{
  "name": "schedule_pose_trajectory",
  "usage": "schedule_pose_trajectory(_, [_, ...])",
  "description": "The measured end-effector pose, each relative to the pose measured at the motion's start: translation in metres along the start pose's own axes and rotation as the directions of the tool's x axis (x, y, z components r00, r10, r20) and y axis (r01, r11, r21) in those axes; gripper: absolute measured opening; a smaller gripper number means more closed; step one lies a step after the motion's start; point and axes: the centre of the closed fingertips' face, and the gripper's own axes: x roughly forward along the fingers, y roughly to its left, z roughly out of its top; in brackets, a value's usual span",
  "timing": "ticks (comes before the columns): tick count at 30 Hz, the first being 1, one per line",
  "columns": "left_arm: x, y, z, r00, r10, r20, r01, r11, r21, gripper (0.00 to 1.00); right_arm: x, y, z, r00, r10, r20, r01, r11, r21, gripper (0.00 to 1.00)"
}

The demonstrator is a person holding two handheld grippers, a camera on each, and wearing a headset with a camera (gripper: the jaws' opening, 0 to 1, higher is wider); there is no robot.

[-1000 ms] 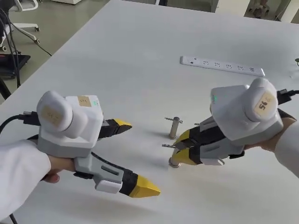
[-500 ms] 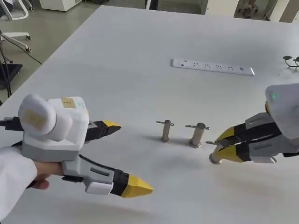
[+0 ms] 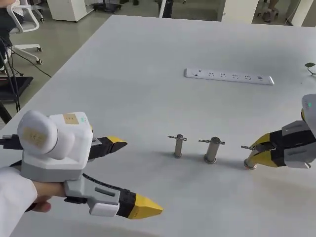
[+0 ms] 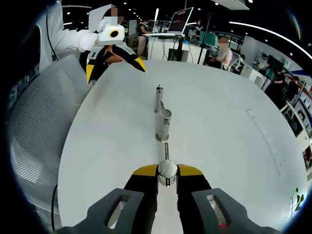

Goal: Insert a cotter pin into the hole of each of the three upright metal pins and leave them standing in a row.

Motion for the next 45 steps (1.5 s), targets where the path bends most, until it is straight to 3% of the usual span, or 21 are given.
schedule_pose_trajectory(8, [-0.005,-0.001,-0.007,0.9997,0.012,-0.023,-0.013,1.000,-0.008,0.99,0.007,0.000,0.005,0.9994,0.033,0.015,-0.033,0.999,-0.010,0.08])
schedule_pose_trajectory(17, [-0.006,-0.001,-0.010,0.9994,0.020,-0.029,-0.020,1.000,-0.017,0.99,0.010,-0.003,0.008,0.9990,0.033,0.031,-0.033,0.999,-0.004,0.09])
schedule_pose_trajectory(19, [-0.006,-0.001,-0.011,0.9992,0.022,-0.033,-0.023,1.000,-0.021,0.99,0.009,-0.007,0.008,0.9994,0.011,0.032,-0.012,1.000,0.023,0.10])
schedule_pose_trajectory(21, [-0.005,-0.002,-0.008,0.9994,0.023,-0.027,-0.023,1.000,-0.017,0.99,0.007,-0.011,0.014,0.9978,-0.008,0.066,0.002,0.996,0.093,0.12])
schedule_pose_trajectory(24, [-0.006,-0.005,-0.004,0.9997,0.020,-0.017,-0.020,1.000,-0.013,0.99,-0.001,-0.021,0.029,0.9884,-0.074,0.133,0.058,0.991,0.120,0.27])
schedule_pose_trajectory(26, [-0.006,-0.006,-0.002,0.9998,0.018,-0.010,-0.018,1.000,-0.009,0.99,-0.009,-0.021,0.035,0.9840,-0.094,0.151,0.075,0.990,0.123,0.32])
schedule_pose_trajectory(29, [-0.005,-0.009,0.001,0.9999,0.015,-0.004,-0.015,1.000,-0.001,0.99,-0.019,-0.013,0.043,0.9782,-0.110,0.176,0.089,0.988,0.125,0.34])
schedule_pose_trajectory(35, [-0.004,-0.015,0.010,0.9996,0.006,0.028,-0.005,1.000,-0.010,0.99,-0.035,0.009,0.054,0.9586,-0.160,0.236,0.118,0.976,0.182,0.51])
schedule_pose_trajectory(39, [-0.004,-0.019,0.016,0.9986,0.006,0.053,-0.005,1.000,-0.024,0.99,-0.043,0.020,0.057,0.9321,-0.229,0.280,0.143,0.944,0.296,0.53])
schedule_pose_trajectory(40, [-0.004,-0.020,0.018,0.9981,0.004,0.062,-0.003,1.000,-0.031,0.99,-0.044,0.025,0.058,0.9215,-0.247,0.299,0.139,0.930,0.341,0.56])
schedule_pose_trajectory(42, [-0.004,-0.022,0.023,0.9964,0.005,0.085,-0.001,0.999,-0.045,0.99,-0.047,0.031,0.056,0.9116,-0.275,0.305,0.152,0.916,0.372,0.61])
schedule_pose_trajectory(45, [-0.003,-0.026,0.025,0.9952,-0.009,0.097,0.015,0.998,-0.060,0.99,-0.047,0.046,0.047,0.9103,-0.291,0.294,0.149,0.893,0.424,0.69])
